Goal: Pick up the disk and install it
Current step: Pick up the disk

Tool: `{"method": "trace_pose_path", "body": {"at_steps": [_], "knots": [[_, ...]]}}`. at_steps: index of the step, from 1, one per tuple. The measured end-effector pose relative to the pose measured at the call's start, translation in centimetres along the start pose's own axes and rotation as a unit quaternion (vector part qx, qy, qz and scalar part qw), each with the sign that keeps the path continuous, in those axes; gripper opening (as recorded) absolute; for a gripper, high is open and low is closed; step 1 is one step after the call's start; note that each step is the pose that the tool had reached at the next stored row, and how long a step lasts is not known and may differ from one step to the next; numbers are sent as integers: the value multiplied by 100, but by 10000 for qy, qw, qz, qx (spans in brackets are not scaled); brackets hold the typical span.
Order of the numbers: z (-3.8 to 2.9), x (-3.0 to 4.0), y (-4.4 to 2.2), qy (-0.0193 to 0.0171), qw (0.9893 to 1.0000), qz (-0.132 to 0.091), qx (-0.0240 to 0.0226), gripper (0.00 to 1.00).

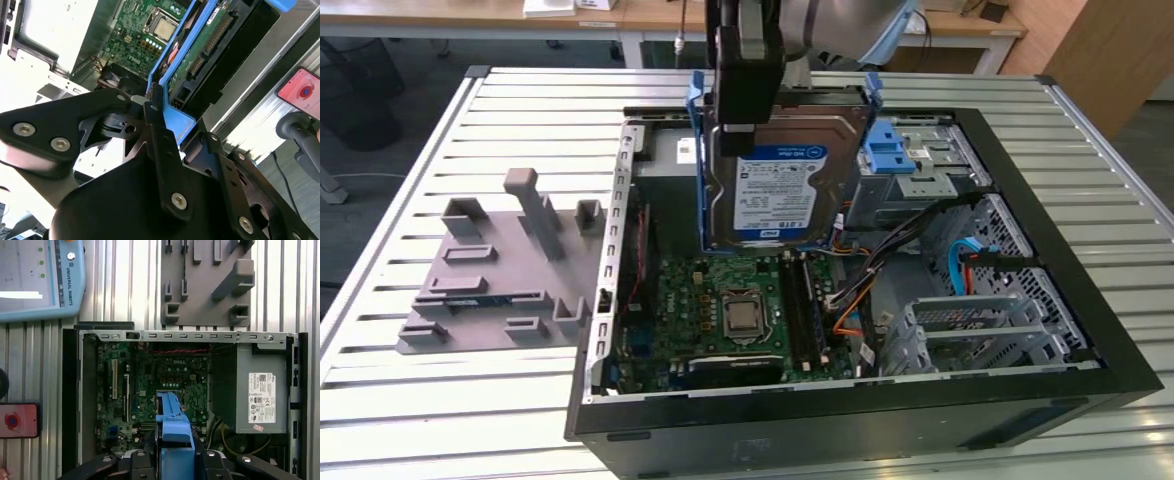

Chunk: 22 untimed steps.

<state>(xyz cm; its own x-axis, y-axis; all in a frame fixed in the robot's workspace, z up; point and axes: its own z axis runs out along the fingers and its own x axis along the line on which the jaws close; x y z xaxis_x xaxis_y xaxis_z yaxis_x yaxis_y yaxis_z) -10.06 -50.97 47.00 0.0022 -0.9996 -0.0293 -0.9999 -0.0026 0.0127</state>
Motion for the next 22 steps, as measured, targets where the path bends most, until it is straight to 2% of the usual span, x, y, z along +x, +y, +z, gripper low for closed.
{"method": "trace_pose_path", "body": {"at_steps": [4,5,12,19,22], "knots": [[2,18,-141,-1,10000,0,0,36],[2,27,-196,1,10000,0,0,36],[14,170,-222,0,10000,0,0,36],[21,182,-390,0,10000,2,0,36],[21,183,-403,1,10000,2,0,36]]}}
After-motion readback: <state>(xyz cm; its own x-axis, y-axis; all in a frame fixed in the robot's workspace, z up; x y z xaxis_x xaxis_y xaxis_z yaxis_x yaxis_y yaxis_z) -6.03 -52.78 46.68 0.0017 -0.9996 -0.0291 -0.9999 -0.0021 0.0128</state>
